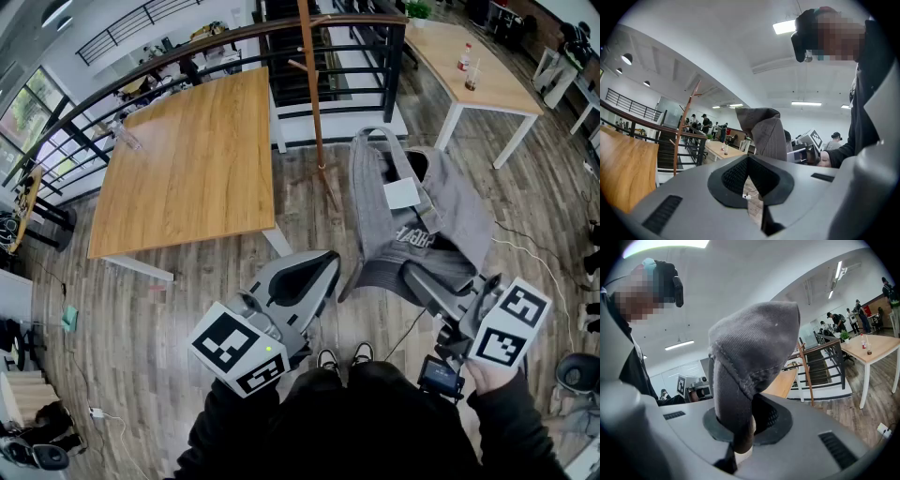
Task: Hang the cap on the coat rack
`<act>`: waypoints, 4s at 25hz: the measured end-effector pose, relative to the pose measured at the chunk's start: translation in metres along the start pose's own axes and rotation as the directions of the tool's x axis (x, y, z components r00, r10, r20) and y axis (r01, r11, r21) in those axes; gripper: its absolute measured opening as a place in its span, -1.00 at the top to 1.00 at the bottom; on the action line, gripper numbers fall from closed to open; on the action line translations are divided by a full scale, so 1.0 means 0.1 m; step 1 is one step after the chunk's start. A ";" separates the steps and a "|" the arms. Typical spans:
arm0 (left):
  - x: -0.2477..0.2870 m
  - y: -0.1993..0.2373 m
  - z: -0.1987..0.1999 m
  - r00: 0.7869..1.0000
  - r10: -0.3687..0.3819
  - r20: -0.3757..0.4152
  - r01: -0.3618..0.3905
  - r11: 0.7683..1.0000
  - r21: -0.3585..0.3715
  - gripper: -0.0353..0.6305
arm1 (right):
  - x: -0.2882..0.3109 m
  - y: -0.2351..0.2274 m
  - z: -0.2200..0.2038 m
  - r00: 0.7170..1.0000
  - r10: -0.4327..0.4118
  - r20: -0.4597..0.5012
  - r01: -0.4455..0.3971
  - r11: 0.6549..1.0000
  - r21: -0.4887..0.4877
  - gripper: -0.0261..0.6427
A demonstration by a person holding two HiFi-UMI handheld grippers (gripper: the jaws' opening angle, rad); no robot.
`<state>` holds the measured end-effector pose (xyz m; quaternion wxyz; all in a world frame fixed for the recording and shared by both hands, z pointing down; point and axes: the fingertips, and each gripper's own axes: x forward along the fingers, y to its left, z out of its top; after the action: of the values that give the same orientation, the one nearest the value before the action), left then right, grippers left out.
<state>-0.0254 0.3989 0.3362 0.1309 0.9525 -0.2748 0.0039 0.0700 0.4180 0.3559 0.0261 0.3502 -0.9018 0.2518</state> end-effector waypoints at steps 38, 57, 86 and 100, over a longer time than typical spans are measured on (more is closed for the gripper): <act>0.97 -0.34 -0.01 0.992 -0.106 -0.075 0.111 0.992 0.058 0.89 | -0.34 -0.53 0.19 0.993 0.111 0.036 -0.111 0.994 -0.001 0.78; 1.14 1.31 0.40 0.987 -0.160 -0.024 0.160 0.987 0.026 0.89 | 1.16 -0.98 0.78 0.997 0.070 -0.021 -0.070 0.997 -0.025 0.78; 1.76 2.77 0.67 0.999 -0.037 -0.040 0.038 0.999 0.010 0.89 | 2.42 -1.84 1.42 0.969 0.223 -0.106 -0.225 0.974 -0.003 0.78; 2.79 2.72 0.84 0.997 -0.002 -0.076 0.007 0.998 0.066 0.89 | 2.10 -2.76 1.86 0.960 0.269 -0.074 -0.268 0.963 0.026 0.78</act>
<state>0.0639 0.0107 0.3449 0.1095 0.9562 -0.2671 0.0487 0.1137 0.0275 0.3611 0.0234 0.2148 -0.9373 0.2734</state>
